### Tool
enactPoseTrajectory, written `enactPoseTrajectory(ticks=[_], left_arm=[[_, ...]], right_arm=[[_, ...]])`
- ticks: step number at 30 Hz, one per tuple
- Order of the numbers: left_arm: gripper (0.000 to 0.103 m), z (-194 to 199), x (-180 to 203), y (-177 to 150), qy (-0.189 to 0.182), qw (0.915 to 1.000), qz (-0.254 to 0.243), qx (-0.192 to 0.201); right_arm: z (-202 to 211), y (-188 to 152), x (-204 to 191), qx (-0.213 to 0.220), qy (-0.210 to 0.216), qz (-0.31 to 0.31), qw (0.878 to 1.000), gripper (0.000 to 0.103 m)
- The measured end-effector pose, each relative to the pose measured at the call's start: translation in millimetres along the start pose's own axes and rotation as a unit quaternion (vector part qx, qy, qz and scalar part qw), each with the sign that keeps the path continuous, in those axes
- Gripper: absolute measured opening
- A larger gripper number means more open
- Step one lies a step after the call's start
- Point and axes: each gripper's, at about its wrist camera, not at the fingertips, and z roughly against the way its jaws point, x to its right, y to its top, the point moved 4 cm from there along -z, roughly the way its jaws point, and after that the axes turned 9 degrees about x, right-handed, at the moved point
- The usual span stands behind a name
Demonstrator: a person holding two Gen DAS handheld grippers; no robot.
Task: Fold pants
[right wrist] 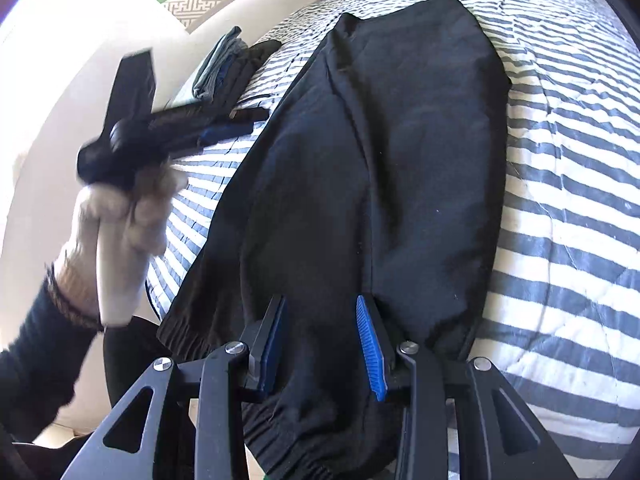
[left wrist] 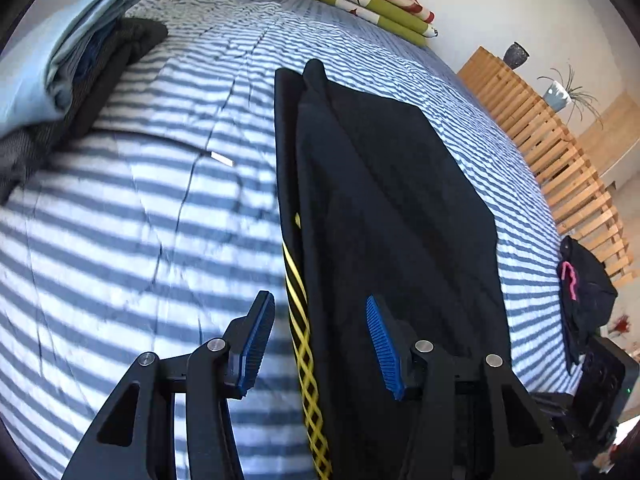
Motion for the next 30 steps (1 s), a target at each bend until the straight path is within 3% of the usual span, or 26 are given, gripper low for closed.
enactPoseTrajectory(ticks=[11,17,24,30], left_arm=[[0.051,79.5,17.3,-121.0,0.000,0.9961,0.015,-0.087],[0.044,91.0,26.3,-136.7,0.000,0.9957,0.024,-0.089],[0.009,90.7,38.6,-136.9,0.005,0.9957,0.006,-0.092],[0.007,113.1,41.3,-129.2,-0.012,0.9976,0.019,-0.065]], right_arm=[[11.4,-8.0,4.2,0.012,-0.008,-0.007,1.000,0.033],[19.2,-11.0,3.3,0.024,-0.023,-0.001,0.999,0.033],[27.2,-19.9,15.3,0.030,-0.013,-0.022,0.999,0.033],[33.7,-23.9,13.8,0.032,-0.021,-0.013,0.999,0.033]])
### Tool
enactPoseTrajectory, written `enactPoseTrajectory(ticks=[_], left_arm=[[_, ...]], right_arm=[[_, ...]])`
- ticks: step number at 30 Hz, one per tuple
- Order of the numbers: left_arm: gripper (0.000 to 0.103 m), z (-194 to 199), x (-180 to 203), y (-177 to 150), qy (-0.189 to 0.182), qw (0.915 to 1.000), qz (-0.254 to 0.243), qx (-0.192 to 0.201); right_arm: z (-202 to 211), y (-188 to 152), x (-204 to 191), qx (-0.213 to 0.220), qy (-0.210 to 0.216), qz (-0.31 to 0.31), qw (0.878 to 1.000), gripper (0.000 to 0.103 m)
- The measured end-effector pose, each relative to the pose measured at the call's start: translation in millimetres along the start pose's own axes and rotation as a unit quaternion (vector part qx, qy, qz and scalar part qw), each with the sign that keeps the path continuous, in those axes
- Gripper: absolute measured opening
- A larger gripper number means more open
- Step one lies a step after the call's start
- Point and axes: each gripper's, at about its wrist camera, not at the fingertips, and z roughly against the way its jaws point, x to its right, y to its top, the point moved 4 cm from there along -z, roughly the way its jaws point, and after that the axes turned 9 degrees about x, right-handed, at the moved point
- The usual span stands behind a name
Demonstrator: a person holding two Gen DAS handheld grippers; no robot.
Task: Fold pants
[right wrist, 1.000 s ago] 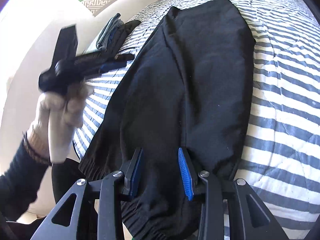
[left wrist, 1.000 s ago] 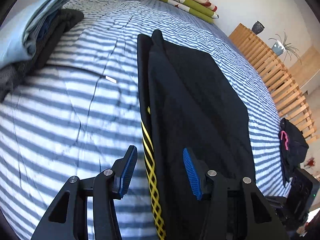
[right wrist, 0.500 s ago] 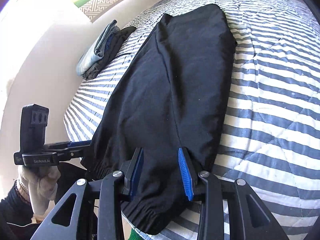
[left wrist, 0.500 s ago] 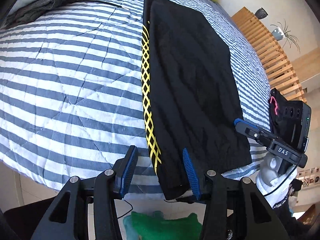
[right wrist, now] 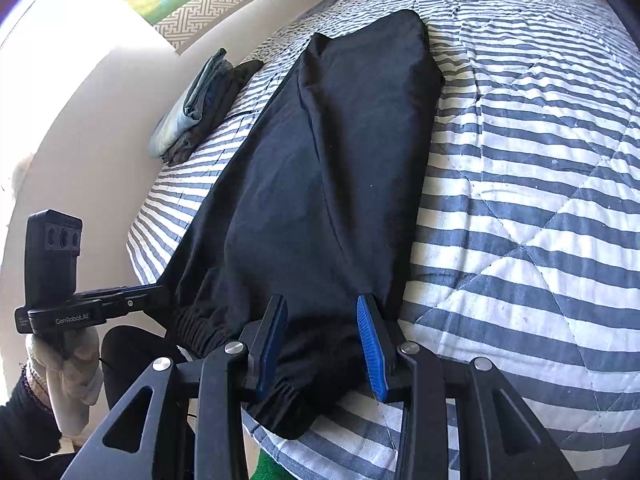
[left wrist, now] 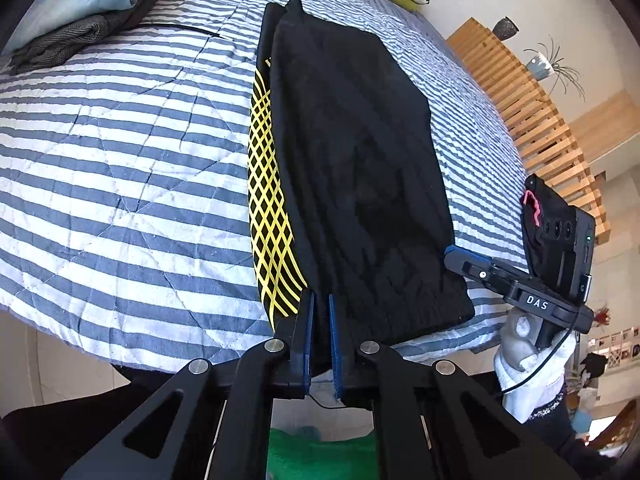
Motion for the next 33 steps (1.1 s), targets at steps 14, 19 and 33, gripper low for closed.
enactPoseTrajectory(ticks=[14,19,33], left_arm=[[0.037,6.1,-9.5,6.3,0.021,0.9993,-0.024,0.021],[0.035,-10.5,8.6,73.3,0.017,0.9962,-0.060,0.062],[0.031,-76.7,-37.8,98.5,0.068,0.9950,-0.055,0.048]], right_arm=[[20.8,-1.0,-23.7,-0.018,0.014,0.054,0.998,0.033],[24.4,21.9,-27.2,0.030,0.014,0.039,0.999,0.033],[24.3,5.0,2.5,-0.044,0.001,0.029,0.999,0.034]])
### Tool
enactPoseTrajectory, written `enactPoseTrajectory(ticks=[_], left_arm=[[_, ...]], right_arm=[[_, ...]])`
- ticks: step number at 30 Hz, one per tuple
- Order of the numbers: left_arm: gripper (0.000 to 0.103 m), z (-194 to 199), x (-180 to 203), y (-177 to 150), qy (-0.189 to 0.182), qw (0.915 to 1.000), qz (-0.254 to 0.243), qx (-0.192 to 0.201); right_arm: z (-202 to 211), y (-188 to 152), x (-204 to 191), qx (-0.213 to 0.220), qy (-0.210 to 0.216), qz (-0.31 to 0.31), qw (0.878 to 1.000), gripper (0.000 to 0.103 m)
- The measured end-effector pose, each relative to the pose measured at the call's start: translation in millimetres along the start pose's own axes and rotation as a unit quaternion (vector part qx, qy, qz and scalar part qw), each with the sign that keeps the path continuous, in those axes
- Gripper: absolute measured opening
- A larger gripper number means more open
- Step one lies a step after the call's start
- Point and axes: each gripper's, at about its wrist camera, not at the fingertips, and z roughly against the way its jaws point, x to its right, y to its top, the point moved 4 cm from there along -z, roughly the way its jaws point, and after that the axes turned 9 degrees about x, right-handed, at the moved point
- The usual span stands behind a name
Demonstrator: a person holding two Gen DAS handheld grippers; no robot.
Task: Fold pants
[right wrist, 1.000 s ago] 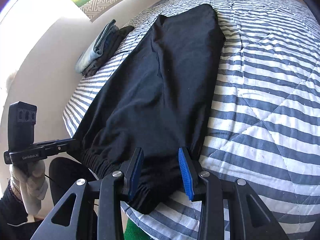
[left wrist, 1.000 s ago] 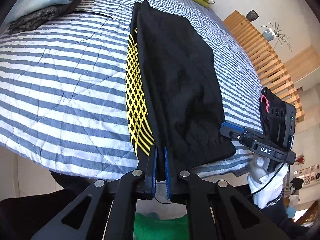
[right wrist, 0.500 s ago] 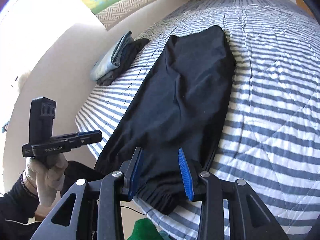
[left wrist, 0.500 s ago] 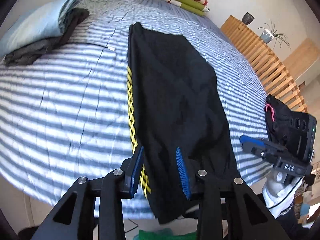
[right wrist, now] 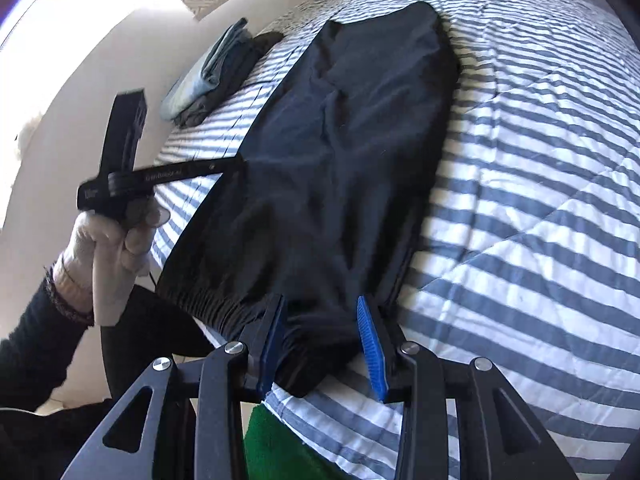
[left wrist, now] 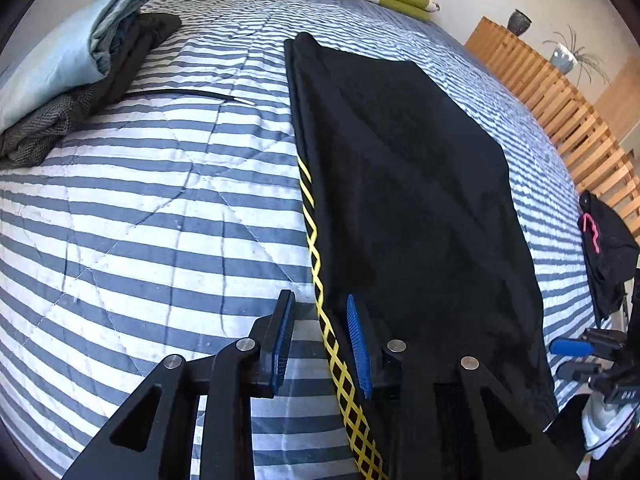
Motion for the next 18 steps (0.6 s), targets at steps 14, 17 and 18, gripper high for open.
enactPoseTrajectory(ticks=[14,17,18], left_arm=[[0.061,-38.8,-6.5,48.2,-0.072,0.9955,0.060,-0.010],[0.060,-36.7,-8.9,47.4,-0.089,0.9940,0.063,-0.008],[0.059,-37.3,-10.2,48.5,-0.094,0.9933,0.067,-0.007]], right_arm=[[-31.8,99.1,97.9,0.049,0.000,-0.165,0.985,0.040],[-37.6,98.2,94.4,0.046,0.013,-0.160,0.986,0.040],[-40.3,101.0,93.3,0.045,0.014,-0.154,0.987,0.041]])
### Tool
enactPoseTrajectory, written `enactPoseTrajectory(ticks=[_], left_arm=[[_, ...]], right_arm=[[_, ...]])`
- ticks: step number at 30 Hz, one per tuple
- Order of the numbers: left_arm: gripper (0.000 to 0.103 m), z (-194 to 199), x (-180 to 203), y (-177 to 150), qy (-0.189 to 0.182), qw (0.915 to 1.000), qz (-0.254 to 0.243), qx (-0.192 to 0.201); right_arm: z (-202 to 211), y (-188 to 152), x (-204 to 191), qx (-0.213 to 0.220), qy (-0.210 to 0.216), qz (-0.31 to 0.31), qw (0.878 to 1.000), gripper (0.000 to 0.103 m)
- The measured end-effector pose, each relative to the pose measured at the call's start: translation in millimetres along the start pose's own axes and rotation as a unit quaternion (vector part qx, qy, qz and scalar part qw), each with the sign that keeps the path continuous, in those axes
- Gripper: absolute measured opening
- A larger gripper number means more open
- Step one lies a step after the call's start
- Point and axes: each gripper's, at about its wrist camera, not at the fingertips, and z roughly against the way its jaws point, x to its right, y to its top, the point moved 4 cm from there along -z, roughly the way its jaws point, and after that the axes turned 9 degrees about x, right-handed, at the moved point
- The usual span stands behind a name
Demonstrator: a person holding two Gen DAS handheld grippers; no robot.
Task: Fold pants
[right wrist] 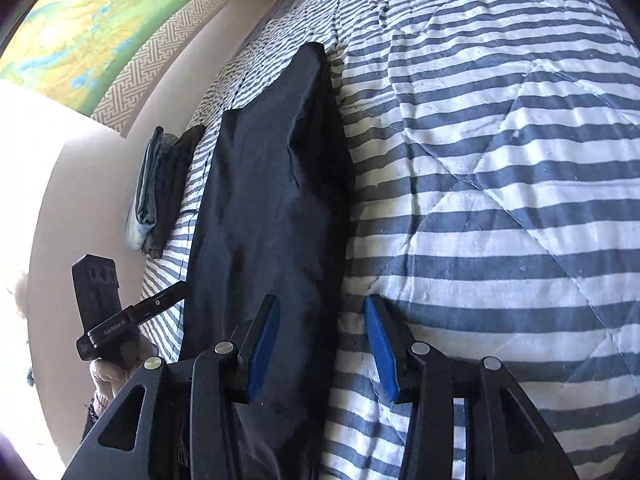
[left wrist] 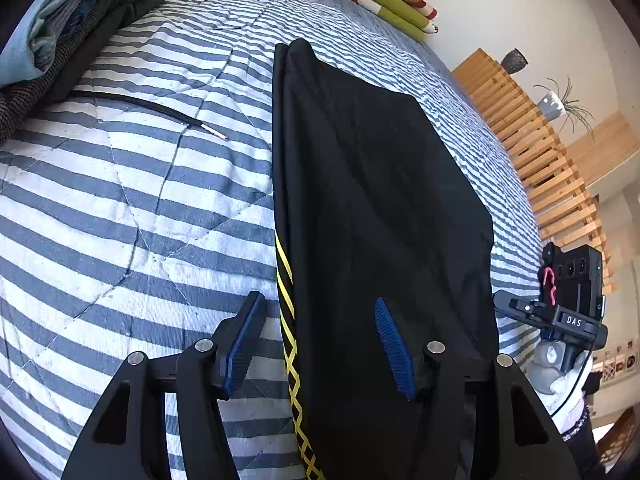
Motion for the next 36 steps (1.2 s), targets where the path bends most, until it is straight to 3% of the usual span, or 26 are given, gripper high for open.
enactPoseTrajectory(ticks=[1,3,5,6,9,12,15,23,30,36], left_arm=[[0.056,-0.7,-1.6,0.9,-0.006,1.0000,0.005,0.000],[0.037,-6.2,-4.7,3.0,-0.007,1.0000,0.006,0.000],[0.024,-8.6,-7.2,3.2,-0.003,1.0000,0.003,0.000],[0.016,-9.1,-8.3,2.3,-0.004,1.0000,0.003,-0.001],[0.006,-10.5,-9.6,-0.1,-0.019,0.9998,0.008,-0.005],[0.004,-8.6,-7.6,2.1,-0.031,0.9995,0.008,0.004],[0.003,5.0,-3.2,6.0,-0.053,0.9981,0.016,0.026],[0.003,91.7,28.1,27.3,-0.135,0.9836,0.042,0.112],[0.003,198.7,92.1,20.5,-0.174,0.9673,-0.034,0.181],[0.003,261.2,129.8,-9.5,-0.199,0.9593,-0.068,0.189]], right_arm=[[-0.5,0.9,-1.9,-0.002,0.002,0.004,1.000,0.041],[-7.3,5.7,-3.7,-0.006,0.007,0.008,1.000,0.042],[-10.1,7.1,-5.5,-0.010,0.012,0.015,1.000,0.042],[-10.9,7.5,-6.2,-0.010,0.016,0.016,1.000,0.040],[-18.8,5.4,-7.2,-0.021,0.034,-0.001,0.999,0.027],[-25.3,3.2,-7.4,-0.024,0.049,-0.016,0.998,0.009],[-21.3,3.3,-8.4,-0.012,0.073,-0.034,0.997,0.005],[45.9,15.1,-45.7,0.072,0.143,-0.031,0.987,0.004],[140.4,9.0,-111.6,0.154,0.192,0.022,0.969,0.004],[214.9,-24.5,-143.4,0.209,0.206,0.062,0.954,0.004]])
